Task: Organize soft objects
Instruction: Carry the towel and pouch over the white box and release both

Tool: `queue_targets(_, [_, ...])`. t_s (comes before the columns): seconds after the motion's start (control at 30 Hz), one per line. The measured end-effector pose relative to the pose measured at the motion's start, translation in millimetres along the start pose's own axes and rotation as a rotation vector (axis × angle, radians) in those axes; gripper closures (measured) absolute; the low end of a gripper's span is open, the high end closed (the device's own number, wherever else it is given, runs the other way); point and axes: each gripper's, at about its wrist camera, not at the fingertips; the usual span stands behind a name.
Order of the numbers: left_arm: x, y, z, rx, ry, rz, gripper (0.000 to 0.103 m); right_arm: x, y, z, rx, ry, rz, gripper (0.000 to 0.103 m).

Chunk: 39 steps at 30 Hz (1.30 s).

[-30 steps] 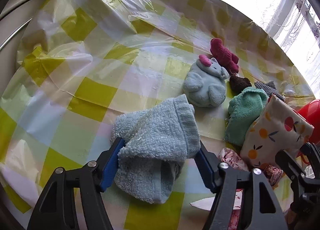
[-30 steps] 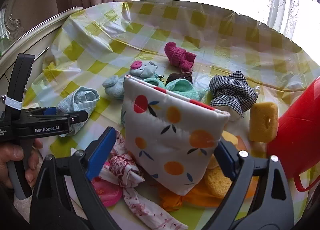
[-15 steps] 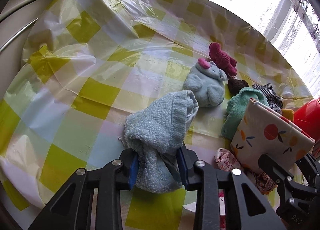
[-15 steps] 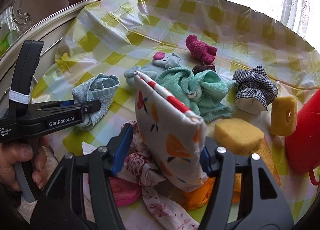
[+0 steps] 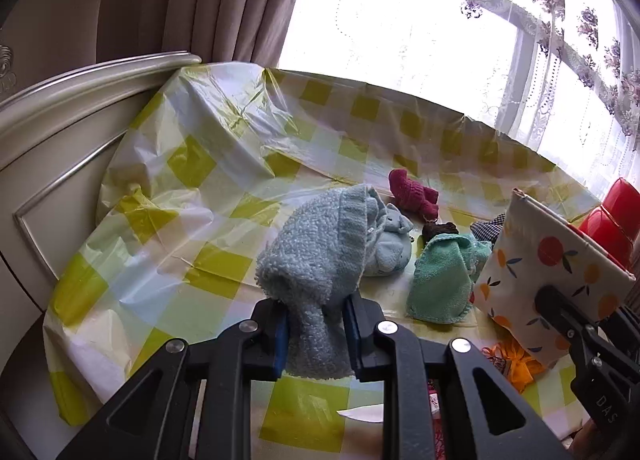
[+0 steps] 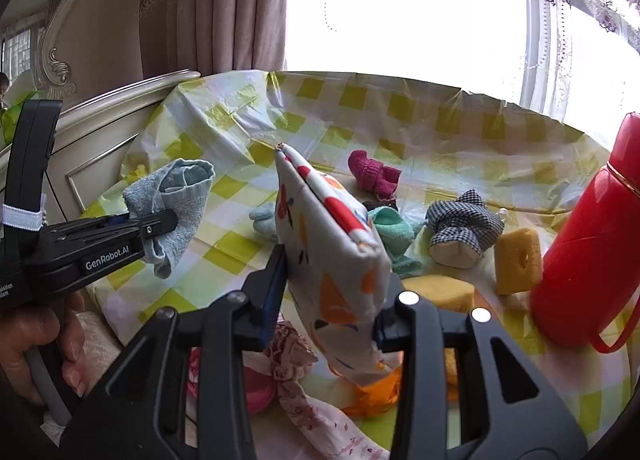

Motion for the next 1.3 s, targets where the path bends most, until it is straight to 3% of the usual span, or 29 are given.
queue_targets(0.13, [-1.8, 16.4, -22.5, -0.005, 0.09, 0.065, 0.079, -3.1, 1.9, -18.4, -0.102, 0.02, 0.004, 0.063])
queue_targets(0.33, [-2.6, 41.5, -48.5, -0.049, 0.12, 0.119, 0.079, -9.7, 12.9, -45.5, -0.23, 0.032, 0.038, 0.063])
queue_targets(0.5, [-10.4, 56.4, -64.6, -0.166, 0.021, 0.035, 0.079, -25.8, 34.5, -66.0, -0.272, 0.008, 0.124, 0.063])
queue_targets(0.67, [-23.5, 83.6, -78.6, -0.266, -0.042, 0.031, 0.079, -47.2, 61.0, -93.5, -0.3, -0.026, 0.216, 0.063])
queue_targets(0.8, [-35.8, 108.1, -84.0, -0.384, -0.141, 0.008, 0.079, -62.6, 74.6, -117.8, -0.332, -0.051, 0.233, 0.063])
queue_targets(1.03, [-68.9, 153.5, -102.6, -0.502, -0.242, 0.089, 0.079, -94.5, 104.3, -166.7, -0.406, -0.109, 0.279, 0.063])
queue_targets(1.3, [-120.4, 202.8, -122.0, -0.652, -0.453, 0.171, 0.079, -143.2, 151.4, -226.5, -0.51, -0.203, 0.369, 0.062])
Point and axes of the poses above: each gripper's, at about its wrist camera, not at the fingertips, and z roughly the way its jaws point, y to its right, x to its top, and after that the axes turned 15 degrees about -z, right-handed
